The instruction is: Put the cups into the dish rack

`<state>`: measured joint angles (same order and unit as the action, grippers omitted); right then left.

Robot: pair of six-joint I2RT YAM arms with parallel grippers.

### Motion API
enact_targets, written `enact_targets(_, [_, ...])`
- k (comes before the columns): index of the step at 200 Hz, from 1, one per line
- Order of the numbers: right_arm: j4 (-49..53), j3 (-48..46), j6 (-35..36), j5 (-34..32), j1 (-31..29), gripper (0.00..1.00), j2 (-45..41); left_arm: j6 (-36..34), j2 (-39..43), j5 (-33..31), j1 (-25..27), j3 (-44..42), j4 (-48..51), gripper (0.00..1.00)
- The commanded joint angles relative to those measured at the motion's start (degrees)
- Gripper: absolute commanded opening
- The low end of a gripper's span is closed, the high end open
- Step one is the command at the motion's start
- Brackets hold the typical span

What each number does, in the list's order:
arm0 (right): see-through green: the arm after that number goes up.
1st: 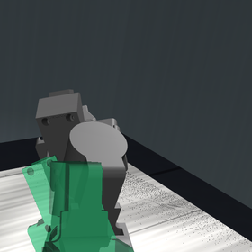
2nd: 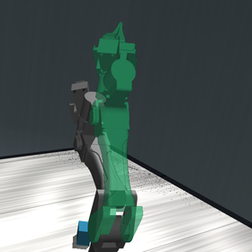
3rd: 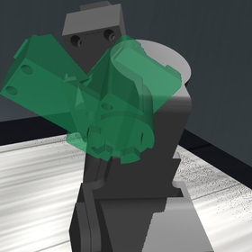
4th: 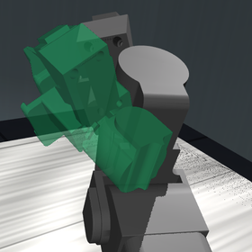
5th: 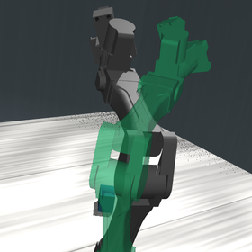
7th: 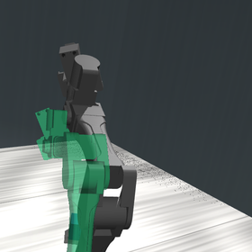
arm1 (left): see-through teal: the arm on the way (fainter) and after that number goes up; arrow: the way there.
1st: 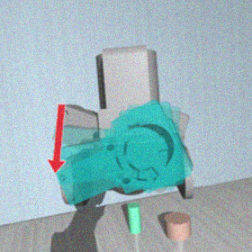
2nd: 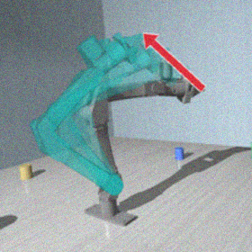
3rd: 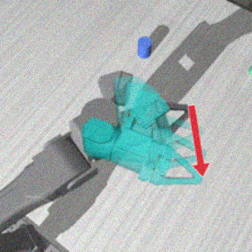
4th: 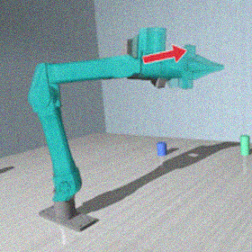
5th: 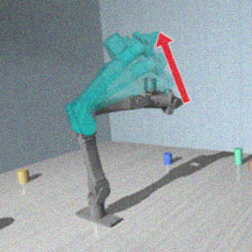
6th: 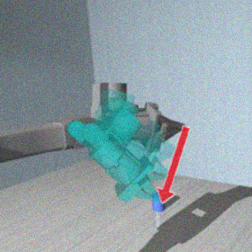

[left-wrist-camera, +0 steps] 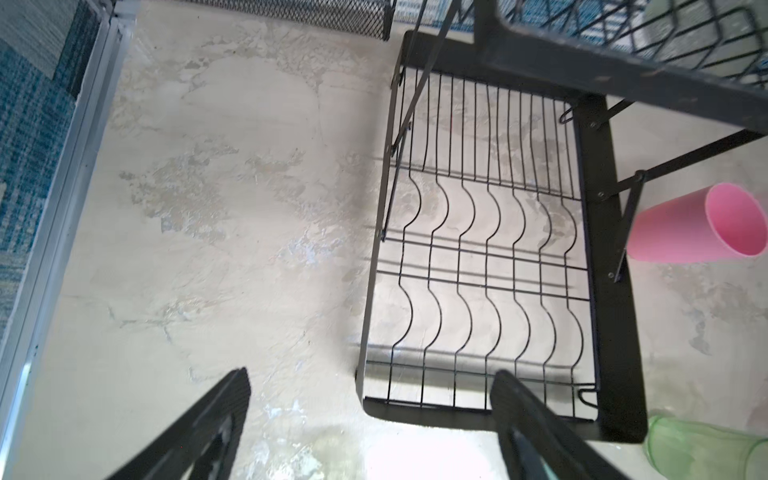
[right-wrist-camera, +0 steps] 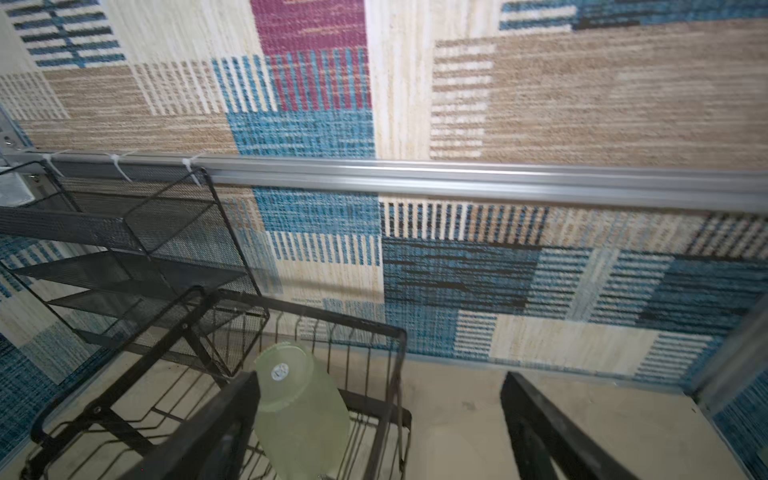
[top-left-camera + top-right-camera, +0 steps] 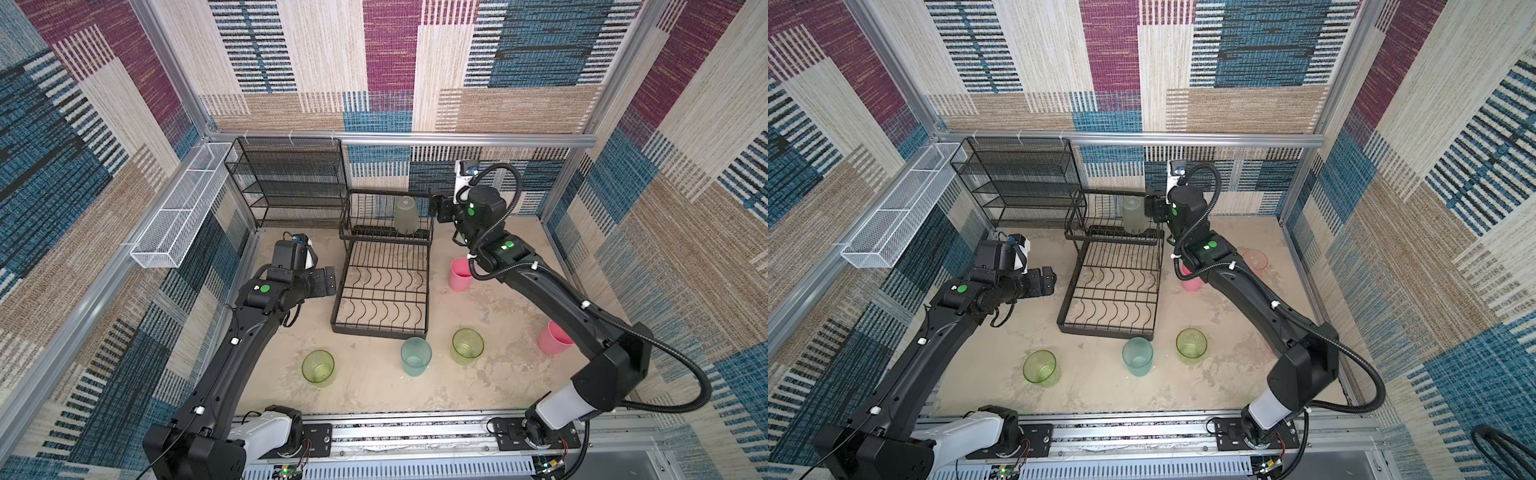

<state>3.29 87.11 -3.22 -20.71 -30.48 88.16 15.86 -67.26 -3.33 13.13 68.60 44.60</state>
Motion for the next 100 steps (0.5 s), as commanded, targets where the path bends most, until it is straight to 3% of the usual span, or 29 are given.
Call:
enact_targets(1, [-2.9,-6.0,-4.2,3.1,1.3,0.93,-5.1,5.8,-0.6,-2.6,0.1,0.1,6.4,0.93])
enact_targets(74, [-3.0,-21.6,-8.6,7.4,4.5,0.93,-12.5,24.1,0.7,0.5,4.0,-6.9,13.3,0.85])
enact_targets(100, [-3.1,-24.2,-9.0,8.0,4.7,0.93,-12.8,28.8,0.4,1.1,6.8,-8.4,15.5,0.76])
